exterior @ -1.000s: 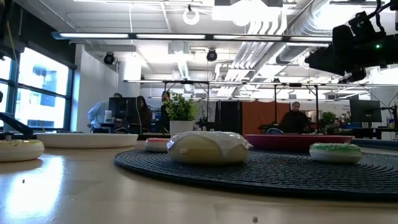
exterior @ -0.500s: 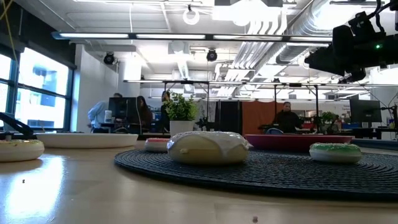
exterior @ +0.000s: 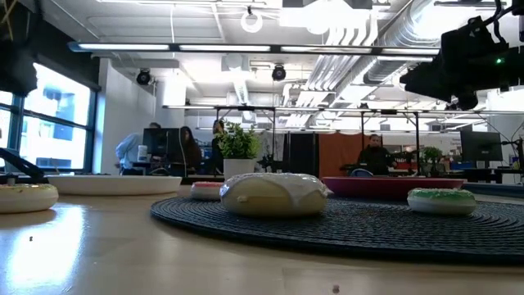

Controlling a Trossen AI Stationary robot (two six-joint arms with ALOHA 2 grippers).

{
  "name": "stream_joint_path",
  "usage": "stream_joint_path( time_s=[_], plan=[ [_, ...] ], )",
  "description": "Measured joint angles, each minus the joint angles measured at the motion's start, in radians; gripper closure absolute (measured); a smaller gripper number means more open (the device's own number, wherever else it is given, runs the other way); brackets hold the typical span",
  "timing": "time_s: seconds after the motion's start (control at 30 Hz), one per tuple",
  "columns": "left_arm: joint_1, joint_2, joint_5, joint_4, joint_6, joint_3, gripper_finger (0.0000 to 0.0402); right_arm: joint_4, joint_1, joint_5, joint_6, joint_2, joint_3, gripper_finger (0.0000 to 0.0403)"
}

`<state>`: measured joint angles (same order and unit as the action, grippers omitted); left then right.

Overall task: Pick & Place donuts
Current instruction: Put the blue donut onto the white plate

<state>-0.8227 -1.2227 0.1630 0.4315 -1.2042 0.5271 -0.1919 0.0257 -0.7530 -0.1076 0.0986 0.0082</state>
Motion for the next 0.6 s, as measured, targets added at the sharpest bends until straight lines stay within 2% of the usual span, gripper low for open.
stream_joint_path(
  time_s=[0.1, 0.2, 0.37, 0.43, 0.6],
  plan=[
    [0.057, 0.058, 0.074, 0.124, -0.005, 0.064, 0.0380, 0.019, 0.000, 0.012, -0.002, 0.000, 0.000, 0.0240],
    [0.135, 0.111, 0.170, 0.359, -0.004, 0.145, 0.0390, 0.032, 0.000, 0.032, -0.002, 0.000, 0.000, 0.0240],
    [0.299, 0.179, 0.286, 0.621, 0.075, 0.253, 0.0397, 0.045, 0.000, 0.035, -0.032, 0.000, 0.000, 0.0241],
    [0.385, 0.197, 0.297, 0.665, 0.110, 0.256, 0.0396, 0.053, 0.000, 0.037, -0.034, 0.000, 0.000, 0.0243],
    [0.623, 0.207, 0.284, 0.639, 0.208, 0.194, 0.0396, 0.091, 0.000, 0.079, -0.035, 0.000, 0.000, 0.0247]
  ],
)
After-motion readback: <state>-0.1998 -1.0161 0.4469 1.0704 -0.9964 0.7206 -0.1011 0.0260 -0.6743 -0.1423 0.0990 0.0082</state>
